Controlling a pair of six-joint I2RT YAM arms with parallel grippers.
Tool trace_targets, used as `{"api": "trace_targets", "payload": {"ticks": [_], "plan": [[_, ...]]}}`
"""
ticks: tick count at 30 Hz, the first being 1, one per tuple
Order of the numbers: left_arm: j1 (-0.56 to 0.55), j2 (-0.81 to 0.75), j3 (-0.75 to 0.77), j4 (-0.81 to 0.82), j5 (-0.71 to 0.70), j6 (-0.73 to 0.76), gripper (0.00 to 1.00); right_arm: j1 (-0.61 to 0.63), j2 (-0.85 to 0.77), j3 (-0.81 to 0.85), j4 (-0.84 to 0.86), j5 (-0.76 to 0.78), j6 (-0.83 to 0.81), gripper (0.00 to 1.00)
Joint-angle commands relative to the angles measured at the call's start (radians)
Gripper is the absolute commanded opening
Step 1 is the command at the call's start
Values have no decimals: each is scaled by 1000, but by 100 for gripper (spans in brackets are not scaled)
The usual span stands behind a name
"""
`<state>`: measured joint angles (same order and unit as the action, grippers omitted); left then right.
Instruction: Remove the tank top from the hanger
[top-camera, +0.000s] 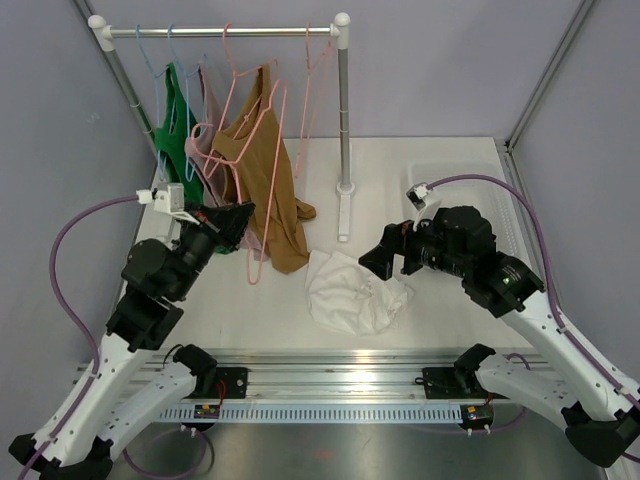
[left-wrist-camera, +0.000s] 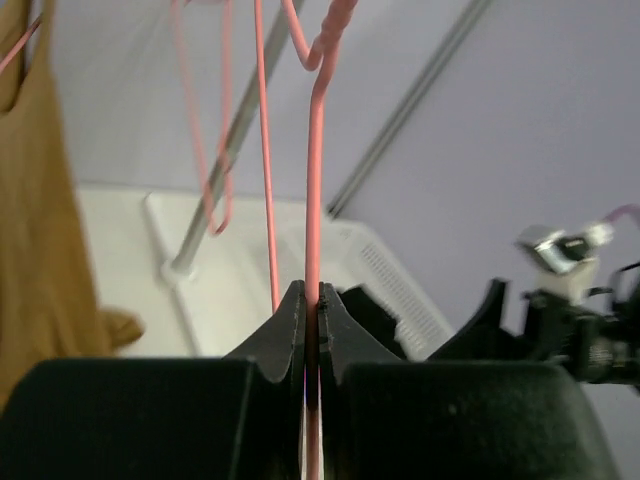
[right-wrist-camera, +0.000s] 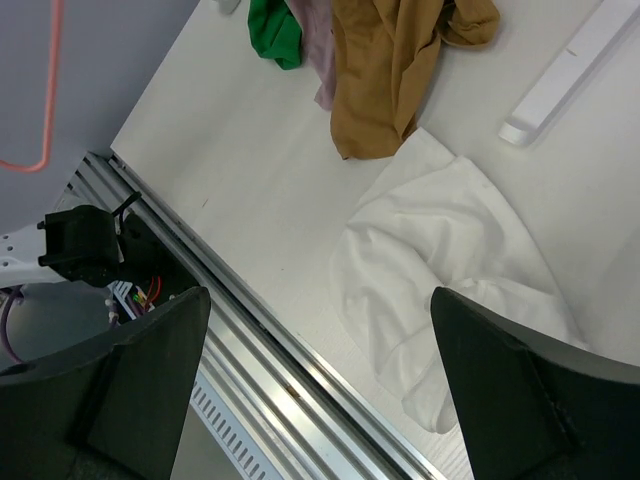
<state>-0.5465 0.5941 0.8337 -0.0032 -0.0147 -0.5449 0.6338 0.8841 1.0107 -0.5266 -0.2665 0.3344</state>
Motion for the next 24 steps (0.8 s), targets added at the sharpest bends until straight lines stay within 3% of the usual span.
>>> {"api": "trace_targets", "payload": {"ticks": [1,8,12,17,24], "plan": [[-3,77,115,-317,-142,54,0,-3,-19,20,33,35,-3,99],[-3,429,418,-538,-132,137,0,-3,-22,20,28,42,5,99],[-1,634,713,-691,-177,187,0,-3,-27,29,4,56,-3,100],[-1,798,901,-733,-214,223,0,-3,-39,29,-18,75,-18,99],[28,1076,1304,-851,-243,292,0,-3,-45,31,-26,76,-32,100]]}}
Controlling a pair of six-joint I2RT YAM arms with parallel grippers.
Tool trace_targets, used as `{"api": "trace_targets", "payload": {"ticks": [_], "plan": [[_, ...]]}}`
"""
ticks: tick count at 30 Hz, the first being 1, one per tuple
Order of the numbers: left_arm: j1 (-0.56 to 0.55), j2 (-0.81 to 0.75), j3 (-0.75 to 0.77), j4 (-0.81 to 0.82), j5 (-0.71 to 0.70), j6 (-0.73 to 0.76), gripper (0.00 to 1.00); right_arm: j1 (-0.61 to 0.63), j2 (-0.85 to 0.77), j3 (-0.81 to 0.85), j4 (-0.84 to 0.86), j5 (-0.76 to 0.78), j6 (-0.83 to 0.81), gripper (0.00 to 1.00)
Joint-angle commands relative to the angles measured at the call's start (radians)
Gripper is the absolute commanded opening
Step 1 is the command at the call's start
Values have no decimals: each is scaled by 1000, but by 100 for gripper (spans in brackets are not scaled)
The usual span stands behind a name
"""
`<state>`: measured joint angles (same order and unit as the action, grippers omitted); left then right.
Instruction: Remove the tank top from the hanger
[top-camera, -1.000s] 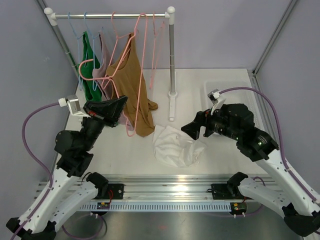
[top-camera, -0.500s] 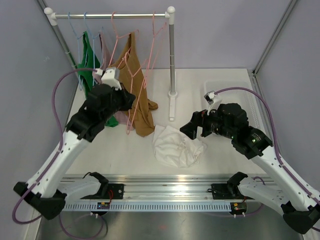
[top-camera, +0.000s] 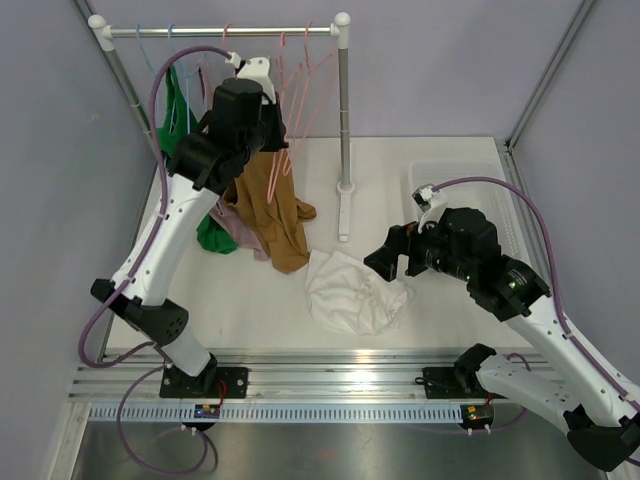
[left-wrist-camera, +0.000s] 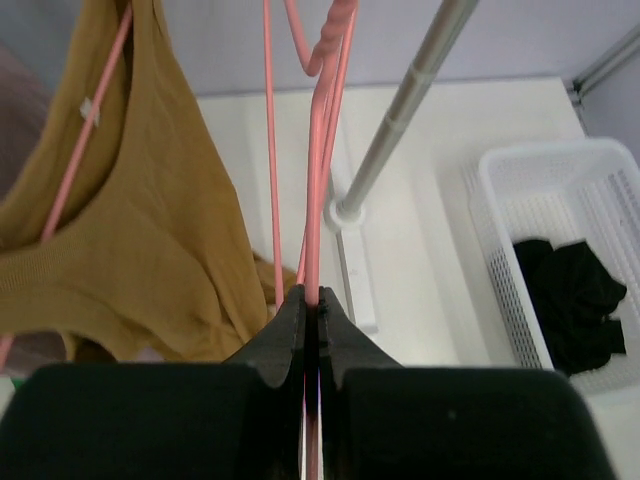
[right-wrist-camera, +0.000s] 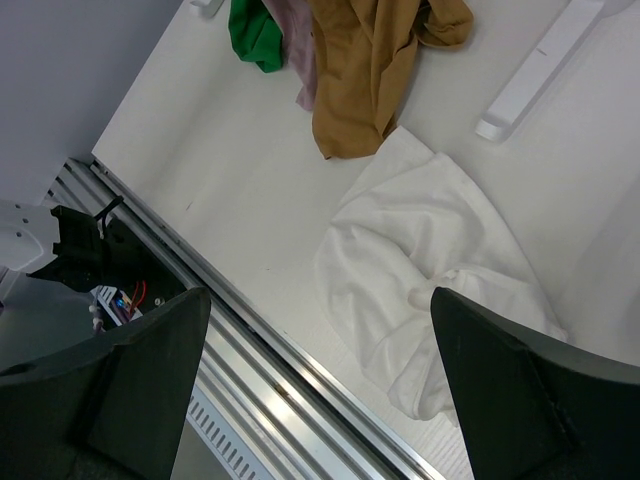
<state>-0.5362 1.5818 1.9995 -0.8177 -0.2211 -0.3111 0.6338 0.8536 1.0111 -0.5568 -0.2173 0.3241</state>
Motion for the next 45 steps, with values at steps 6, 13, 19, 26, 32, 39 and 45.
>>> {"api": "trace_targets", "payload": {"ticks": [6,13,19,26,32,39,45], "plan": [[48,294,456,-86,-24,109,0,-2,-19,21,8,19,-25,99],[104,354,479,12,35,112,0,-3,-21,3,18,16,-25,99],[113,374,473,9,78,90,3,-3,-21,-20,32,19,-25,100],[113,224,272,61,117,66,38,-3,77,-45,64,47,-17,100],[113,103,257,0,100,44,99,15,316,-16,3,211,38,99],[113,-164,44,-47,66,4,99,122,590,-2,-12,374,99,99],[111,-451,-268,23,68,-51,99,210,726,-9,-14,414,154,100]]}}
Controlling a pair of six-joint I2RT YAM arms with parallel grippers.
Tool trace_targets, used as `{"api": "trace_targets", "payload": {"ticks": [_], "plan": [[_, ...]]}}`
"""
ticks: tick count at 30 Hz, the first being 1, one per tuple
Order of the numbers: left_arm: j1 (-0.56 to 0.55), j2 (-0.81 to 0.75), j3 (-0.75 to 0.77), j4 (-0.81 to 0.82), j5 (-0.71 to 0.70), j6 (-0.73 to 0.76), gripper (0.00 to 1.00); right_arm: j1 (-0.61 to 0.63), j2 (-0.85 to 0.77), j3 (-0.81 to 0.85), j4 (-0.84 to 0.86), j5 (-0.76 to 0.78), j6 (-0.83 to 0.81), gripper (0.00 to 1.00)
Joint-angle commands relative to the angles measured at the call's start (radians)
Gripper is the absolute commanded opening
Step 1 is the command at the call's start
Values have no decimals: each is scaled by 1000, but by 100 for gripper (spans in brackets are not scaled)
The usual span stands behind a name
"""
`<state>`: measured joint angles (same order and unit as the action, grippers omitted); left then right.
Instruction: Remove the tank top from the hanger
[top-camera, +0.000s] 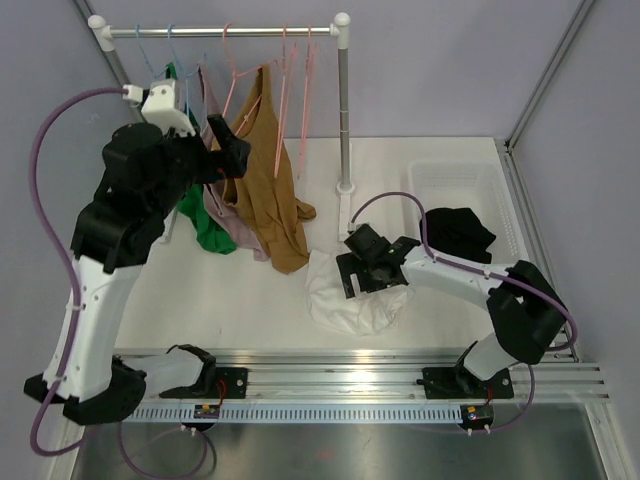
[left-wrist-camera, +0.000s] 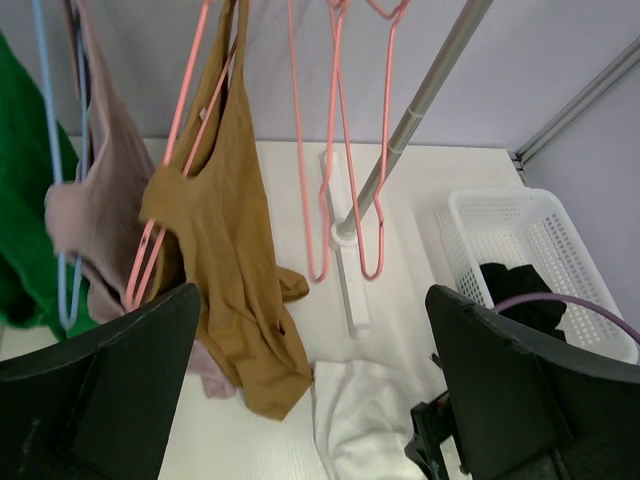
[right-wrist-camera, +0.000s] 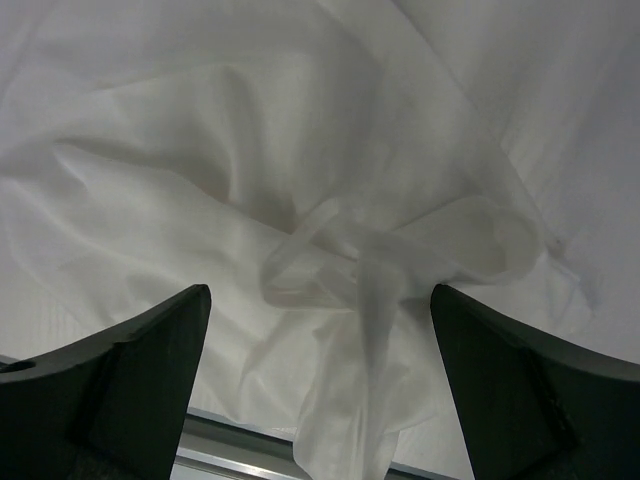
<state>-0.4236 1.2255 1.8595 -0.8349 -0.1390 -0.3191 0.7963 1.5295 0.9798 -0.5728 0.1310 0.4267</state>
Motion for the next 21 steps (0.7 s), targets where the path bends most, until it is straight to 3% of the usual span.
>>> {"api": "trace_targets", "payload": {"ticks": [1,5,7,9,10,12,13,21], "plan": [[-1,-133,-161,37,-23,-47,99,75,70,26,-2,87,53,99],[-1,-295,-288,7,-66,-63,99,118,178,48,-15,122,63,99],[-1,-334,-336,-24,-77,-63,99,121,198,43,1,102,66,89],[-1,-392,-362,-47,-108,-52,99,123,202,31,39,64,49,65],[-1,-411,-387,-68,-122,-49,99,123,198,31,42,38,46,36],[-1,-455,-405,-107,-187,-38,99,123,172,51,27,25,31,5],[-1,-469,-411,-115,-214,-34,99,121,135,62,12,36,29,0],[-1,-607,-575,-35,-88,35,99,71,-115,293,-229,252,-45,0]]}}
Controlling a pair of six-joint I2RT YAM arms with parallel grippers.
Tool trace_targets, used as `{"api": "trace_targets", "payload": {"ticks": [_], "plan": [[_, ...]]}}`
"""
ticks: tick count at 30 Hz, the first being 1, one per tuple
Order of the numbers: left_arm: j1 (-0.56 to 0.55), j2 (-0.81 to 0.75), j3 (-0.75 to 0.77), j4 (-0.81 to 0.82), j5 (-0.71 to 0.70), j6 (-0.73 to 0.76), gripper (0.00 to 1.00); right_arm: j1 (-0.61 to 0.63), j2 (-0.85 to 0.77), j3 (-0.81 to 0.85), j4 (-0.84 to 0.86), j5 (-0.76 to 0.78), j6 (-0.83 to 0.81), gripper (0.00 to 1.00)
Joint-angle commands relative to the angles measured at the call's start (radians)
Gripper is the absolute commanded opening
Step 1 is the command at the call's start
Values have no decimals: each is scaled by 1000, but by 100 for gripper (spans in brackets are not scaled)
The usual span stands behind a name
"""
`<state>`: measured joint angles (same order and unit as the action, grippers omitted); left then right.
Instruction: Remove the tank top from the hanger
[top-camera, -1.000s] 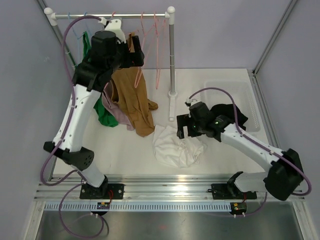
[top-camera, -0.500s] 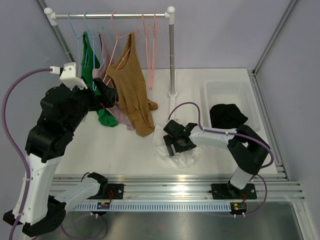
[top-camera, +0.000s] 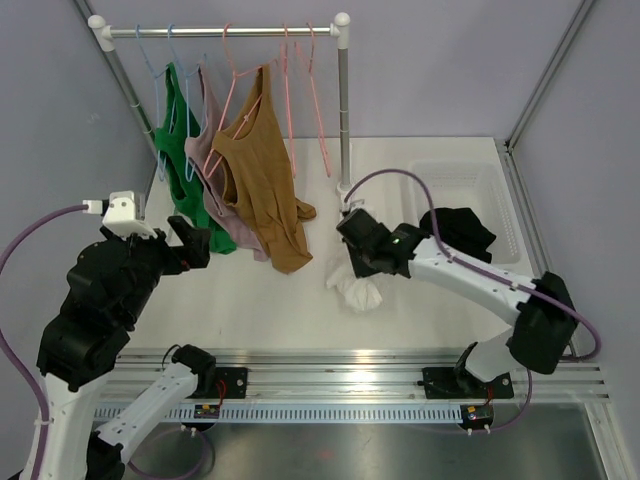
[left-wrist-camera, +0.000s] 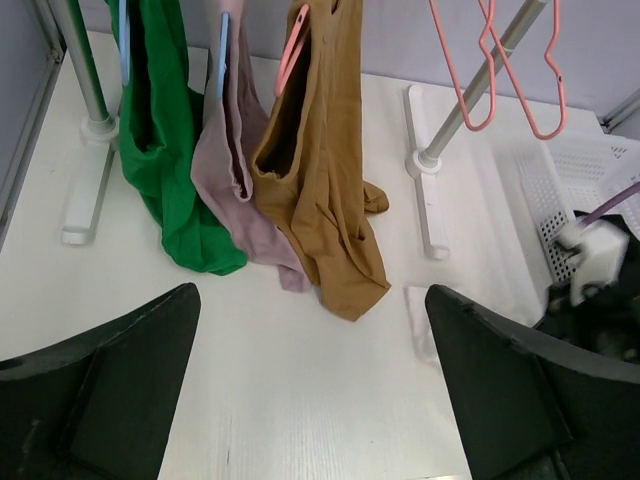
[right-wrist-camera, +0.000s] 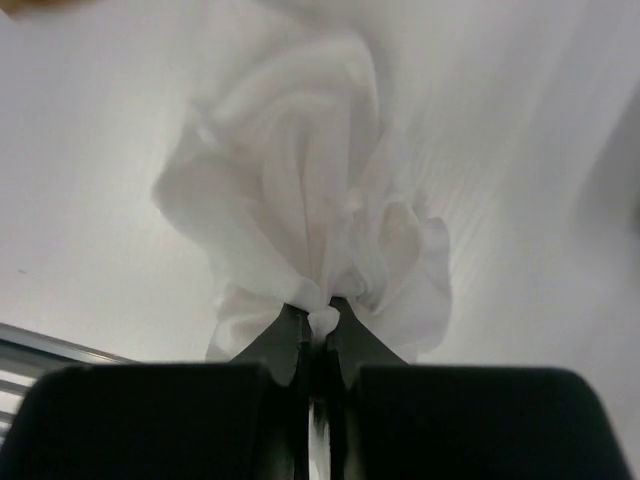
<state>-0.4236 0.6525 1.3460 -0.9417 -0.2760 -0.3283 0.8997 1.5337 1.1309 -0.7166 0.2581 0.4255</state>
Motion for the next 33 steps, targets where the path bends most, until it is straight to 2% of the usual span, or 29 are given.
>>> {"api": "trace_targets", "payload": {"ticks": [1,7,9,14,18,20,23,25,26,30,32,33], "plan": [[-1,-48,-82,83,49,46,99,-72,-150,167,-102,133,-54,0],[-1,-65,-143,60,-87,15,99,-235,-184,358,-225,225,-113,0],[-1,-67,-143,58,-95,9,99,-324,-181,412,-241,260,-128,0],[-1,-88,-125,70,-97,0,99,-580,-150,452,-199,182,-162,0],[-1,-76,-104,55,-85,11,99,-700,-72,463,-156,127,-162,0],[-1,-67,-97,52,-74,17,99,-728,-17,461,-130,103,-160,14],[-1,-35,-67,38,-45,25,99,-749,60,471,-107,86,-160,56],[-1,27,4,-26,-60,20,99,-751,85,489,-113,90,-151,73],[-1,48,33,-49,-66,21,99,-751,82,491,-101,96,-145,99],[-1,114,126,-94,-62,28,99,-749,46,521,-128,130,-123,100],[-1,140,188,-95,-37,29,99,-749,-12,515,-135,83,-119,99],[-1,175,212,-92,-34,31,99,-749,-41,479,-109,4,-116,100]]}}
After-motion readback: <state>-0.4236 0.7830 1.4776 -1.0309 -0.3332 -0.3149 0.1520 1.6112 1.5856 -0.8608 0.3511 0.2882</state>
